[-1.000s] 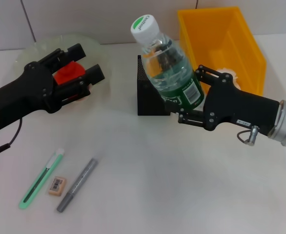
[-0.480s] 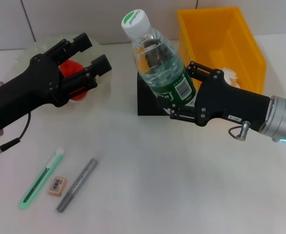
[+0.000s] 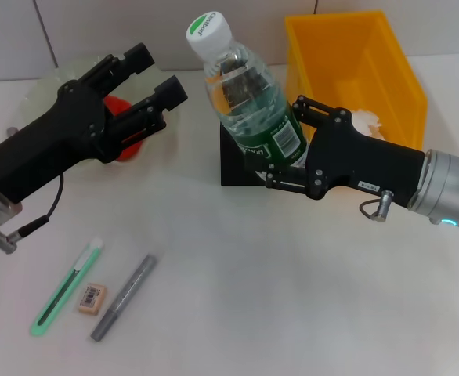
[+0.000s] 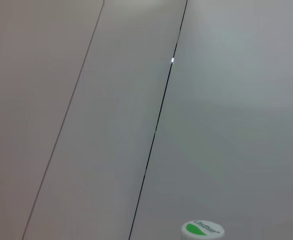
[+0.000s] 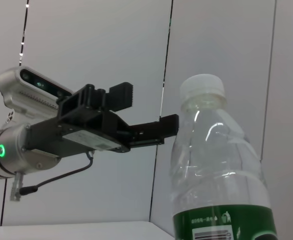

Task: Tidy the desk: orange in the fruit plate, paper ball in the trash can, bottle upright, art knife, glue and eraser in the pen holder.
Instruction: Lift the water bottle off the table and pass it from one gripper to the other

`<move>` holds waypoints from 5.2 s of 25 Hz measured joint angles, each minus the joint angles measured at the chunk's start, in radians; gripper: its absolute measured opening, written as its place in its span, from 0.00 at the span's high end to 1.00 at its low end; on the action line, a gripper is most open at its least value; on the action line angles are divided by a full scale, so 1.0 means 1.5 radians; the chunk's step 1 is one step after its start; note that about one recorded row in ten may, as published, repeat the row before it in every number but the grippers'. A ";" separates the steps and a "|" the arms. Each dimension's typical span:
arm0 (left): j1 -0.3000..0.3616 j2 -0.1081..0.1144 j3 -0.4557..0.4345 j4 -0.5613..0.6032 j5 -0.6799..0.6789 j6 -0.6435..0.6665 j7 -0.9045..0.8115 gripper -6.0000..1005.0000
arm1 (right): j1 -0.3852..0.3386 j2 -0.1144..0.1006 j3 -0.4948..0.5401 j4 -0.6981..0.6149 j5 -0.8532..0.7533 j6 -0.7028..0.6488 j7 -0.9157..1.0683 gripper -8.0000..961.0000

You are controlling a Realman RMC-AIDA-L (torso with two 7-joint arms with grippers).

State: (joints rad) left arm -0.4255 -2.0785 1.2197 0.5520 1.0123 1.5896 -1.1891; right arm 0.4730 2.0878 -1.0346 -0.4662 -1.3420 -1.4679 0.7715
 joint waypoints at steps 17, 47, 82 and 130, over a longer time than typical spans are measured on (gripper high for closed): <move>-0.046 -0.001 0.070 -0.065 -0.099 0.000 0.048 0.14 | 0.019 0.001 -0.003 0.027 0.017 -0.001 -0.015 0.20; -0.058 -0.001 0.106 -0.066 -0.141 -0.018 0.048 0.14 | 0.047 0.002 -0.020 0.053 0.017 -0.006 -0.016 0.20; -0.073 -0.001 0.114 -0.066 -0.144 -0.021 0.049 0.55 | 0.050 0.002 -0.022 0.051 0.017 -0.007 -0.017 0.20; -0.067 -0.001 0.131 -0.062 -0.171 -0.017 0.084 0.55 | 0.054 0.003 -0.021 0.057 0.043 0.002 -0.009 0.20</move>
State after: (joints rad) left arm -0.5261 -2.0800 1.4169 0.4593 0.7563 1.5635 -1.0630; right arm 0.5536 2.0917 -1.0663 -0.3814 -1.2779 -1.4643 0.7578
